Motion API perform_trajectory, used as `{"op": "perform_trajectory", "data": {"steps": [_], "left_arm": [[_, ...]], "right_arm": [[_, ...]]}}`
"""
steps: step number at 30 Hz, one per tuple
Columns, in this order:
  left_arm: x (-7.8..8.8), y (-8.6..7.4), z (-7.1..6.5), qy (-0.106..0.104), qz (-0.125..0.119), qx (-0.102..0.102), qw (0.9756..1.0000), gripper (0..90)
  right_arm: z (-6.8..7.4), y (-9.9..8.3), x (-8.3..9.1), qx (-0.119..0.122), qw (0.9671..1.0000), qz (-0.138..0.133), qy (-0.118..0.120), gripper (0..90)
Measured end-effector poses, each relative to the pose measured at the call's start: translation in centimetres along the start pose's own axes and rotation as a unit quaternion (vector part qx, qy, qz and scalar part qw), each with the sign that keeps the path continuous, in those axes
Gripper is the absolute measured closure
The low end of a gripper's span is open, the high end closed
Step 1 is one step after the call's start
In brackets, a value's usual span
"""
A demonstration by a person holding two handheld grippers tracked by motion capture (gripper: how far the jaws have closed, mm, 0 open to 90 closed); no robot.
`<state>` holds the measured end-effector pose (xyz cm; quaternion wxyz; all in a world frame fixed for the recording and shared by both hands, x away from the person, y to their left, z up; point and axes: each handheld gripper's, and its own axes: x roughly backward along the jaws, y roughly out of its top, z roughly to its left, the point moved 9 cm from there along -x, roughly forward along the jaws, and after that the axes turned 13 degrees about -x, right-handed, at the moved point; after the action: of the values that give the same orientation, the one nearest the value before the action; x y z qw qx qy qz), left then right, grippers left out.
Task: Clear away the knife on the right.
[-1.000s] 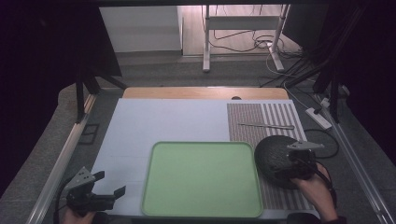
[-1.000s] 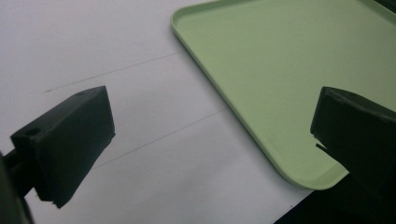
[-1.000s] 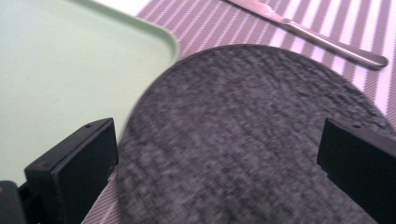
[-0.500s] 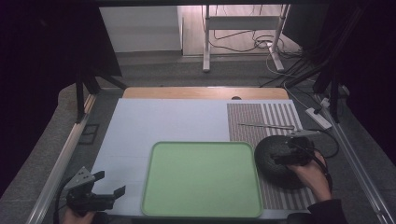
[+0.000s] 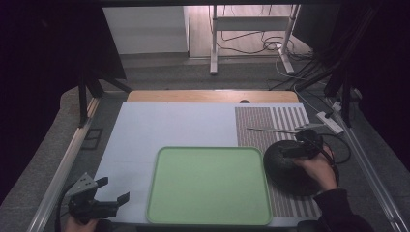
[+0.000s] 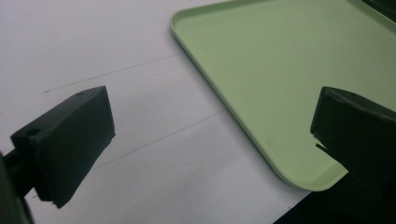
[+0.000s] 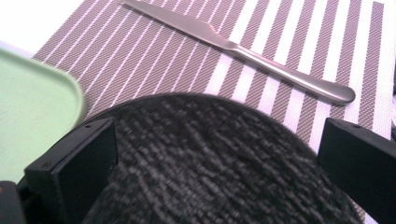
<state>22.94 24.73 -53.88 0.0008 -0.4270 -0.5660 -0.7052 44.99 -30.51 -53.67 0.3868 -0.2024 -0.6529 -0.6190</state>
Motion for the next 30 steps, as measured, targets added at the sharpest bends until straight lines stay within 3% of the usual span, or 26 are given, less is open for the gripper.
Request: {"op": "perform_trajectory", "data": {"steps": [4, 7, 8, 11, 13, 14, 15, 18, 20, 22, 26, 30], "left_arm": [[0.0, 0.0, 0.0, 0.000, -0.001, -0.001, 1.0000, 0.0], [0.1, 0.0, 0.0, 0.000, -0.002, -0.001, 1.0000, 0.0], [0.1, 0.0, 0.0, 0.000, -0.002, -0.001, 1.0000, 0.0], [0.1, 0.0, 0.0, 0.000, -0.002, 0.000, 1.0000, 0.1], [0.1, 0.0, -0.1, -0.001, -0.003, -0.002, 1.0000, 0.2], [0.1, 0.0, -0.1, -0.001, -0.003, -0.002, 1.0000, 0.3], [0.1, 0.0, -0.1, -0.001, -0.003, -0.003, 1.0000, 0.3], [0.1, 0.0, -0.1, -0.001, -0.002, -0.005, 1.0000, 0.4], [0.1, 0.0, -0.1, -0.001, -0.002, -0.005, 1.0000, 0.4], [0.1, 0.0, -0.1, -0.001, -0.002, -0.004, 1.0000, 0.4], [0.1, 0.0, -0.1, -0.001, -0.003, -0.002, 1.0000, 0.5], [0.1, 0.0, -0.1, -0.001, -0.002, -0.003, 1.0000, 0.6]], "right_arm": [[-0.5, 0.7, -0.7, -0.011, 0.9999, 0.000, 0.000, 0.8], [-1.0, 1.0, -1.2, -0.009, 0.9999, 0.004, -0.006, 10.2], [-1.4, 1.5, -1.4, -0.008, 0.9999, -0.003, -0.013, 20.3], [-1.7, 2.0, -1.5, -0.006, 0.9998, -0.004, -0.016, 28.2], [-2.0, 2.5, -1.6, -0.011, 0.9998, -0.007, -0.015, 40.3], [-2.3, 3.0, -1.7, -0.015, 0.9999, -0.004, -0.006, 50.8], [-2.3, 3.0, -1.7, -0.015, 0.9999, -0.004, -0.006, 50.8], [-2.8, 3.7, -2.3, -0.008, 1.0000, 0.002, -0.003, 67.2], [-3.4, 4.1, -2.9, -0.004, 0.9999, 0.013, -0.001, 85.1], [-3.6, 4.3, -3.2, -0.004, 0.9999, 0.013, 0.001, 89.5], [-4.8, 4.6, -4.2, -0.018, 0.9993, 0.032, -0.005, 89.7], [-6.3, 5.0, -5.1, -0.031, 0.9991, 0.027, -0.014, 89.6]]}}
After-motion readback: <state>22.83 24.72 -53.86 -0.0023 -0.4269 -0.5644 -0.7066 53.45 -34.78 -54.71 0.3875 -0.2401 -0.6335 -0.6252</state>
